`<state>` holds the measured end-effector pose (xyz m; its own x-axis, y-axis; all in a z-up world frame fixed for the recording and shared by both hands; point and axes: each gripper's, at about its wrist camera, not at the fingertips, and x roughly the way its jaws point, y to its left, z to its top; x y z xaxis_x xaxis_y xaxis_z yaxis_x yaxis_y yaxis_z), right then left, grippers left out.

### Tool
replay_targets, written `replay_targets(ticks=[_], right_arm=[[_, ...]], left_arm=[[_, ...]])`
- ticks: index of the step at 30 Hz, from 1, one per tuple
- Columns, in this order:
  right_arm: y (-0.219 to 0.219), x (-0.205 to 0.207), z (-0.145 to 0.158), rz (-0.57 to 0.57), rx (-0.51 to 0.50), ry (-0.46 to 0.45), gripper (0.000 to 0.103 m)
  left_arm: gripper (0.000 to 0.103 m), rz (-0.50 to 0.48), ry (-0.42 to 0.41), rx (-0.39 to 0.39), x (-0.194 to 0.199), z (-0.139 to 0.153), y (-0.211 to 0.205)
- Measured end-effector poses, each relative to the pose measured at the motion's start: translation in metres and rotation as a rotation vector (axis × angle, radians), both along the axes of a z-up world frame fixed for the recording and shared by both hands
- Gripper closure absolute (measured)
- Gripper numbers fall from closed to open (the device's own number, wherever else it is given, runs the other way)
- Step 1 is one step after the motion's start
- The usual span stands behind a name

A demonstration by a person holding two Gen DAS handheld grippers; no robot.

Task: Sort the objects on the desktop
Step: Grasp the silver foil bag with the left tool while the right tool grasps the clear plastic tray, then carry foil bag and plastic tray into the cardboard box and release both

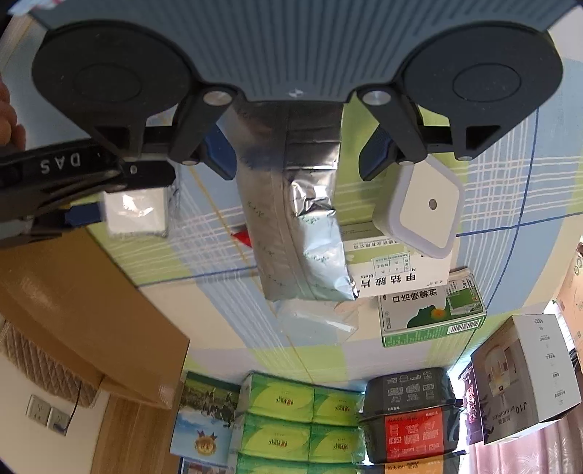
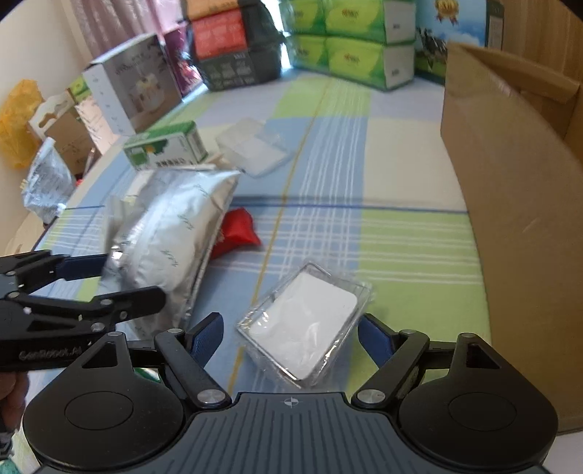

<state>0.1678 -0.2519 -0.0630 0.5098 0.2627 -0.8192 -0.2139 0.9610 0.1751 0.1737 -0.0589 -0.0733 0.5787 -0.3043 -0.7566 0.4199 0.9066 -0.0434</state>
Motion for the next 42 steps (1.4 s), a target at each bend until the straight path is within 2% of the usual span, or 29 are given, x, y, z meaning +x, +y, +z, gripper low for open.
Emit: replay_targets(ticks=[3, 5, 6, 8, 15, 19, 22, 26, 29, 32, 38, 42], right_arm=[[-0.003, 0.006, -0.006, -0.025, 0.021, 0.024, 0.025], [-0.003, 0.007, -0.005, -0.026, 0.014, 0.022, 0.033], [-0.004, 0.007, -0.004, -0.023, 0.015, 0.021, 0.044], [-0.005, 0.005, -0.002, -0.018, 0.010, 0.023, 0.048], [-0.009, -0.004, 0.008, -0.006, 0.005, -0.013, 0.049], [-0.009, -0.004, 0.009, -0.008, 0.006, -0.018, 0.049], [-0.008, -0.003, 0.008, -0.011, 0.006, -0.014, 0.049], [-0.008, -0.002, 0.009, -0.006, 0.007, -0.017, 0.050], [-0.008, -0.005, 0.012, 0.006, 0.017, -0.013, 0.050], [-0.010, -0.012, 0.014, 0.018, 0.014, -0.012, 0.050], [-0.016, -0.029, 0.017, 0.020, 0.012, -0.008, 0.050], [-0.013, -0.036, 0.017, 0.028, 0.019, -0.001, 0.049]], left_arm=[[0.032, -0.013, 0.002, 0.007, 0.000, -0.003, 0.000], [0.033, -0.012, -0.001, 0.007, 0.000, -0.003, 0.000], [0.033, -0.012, -0.004, 0.006, 0.000, -0.003, 0.000], [0.033, -0.009, -0.009, 0.001, 0.001, -0.002, 0.000], [0.033, 0.003, -0.008, -0.025, 0.008, -0.001, -0.007], [0.035, -0.018, -0.006, 0.011, 0.011, -0.007, -0.018], [0.043, -0.029, 0.009, 0.020, 0.014, -0.012, -0.021], [0.061, -0.016, 0.042, 0.010, 0.017, -0.013, -0.019], [0.064, -0.004, 0.079, -0.008, 0.012, -0.010, -0.016], [0.065, -0.001, 0.113, -0.018, -0.003, -0.006, -0.013], [0.065, -0.027, 0.120, -0.008, -0.043, -0.003, -0.009], [0.065, 0.001, 0.121, -0.043, -0.048, -0.002, -0.001]])
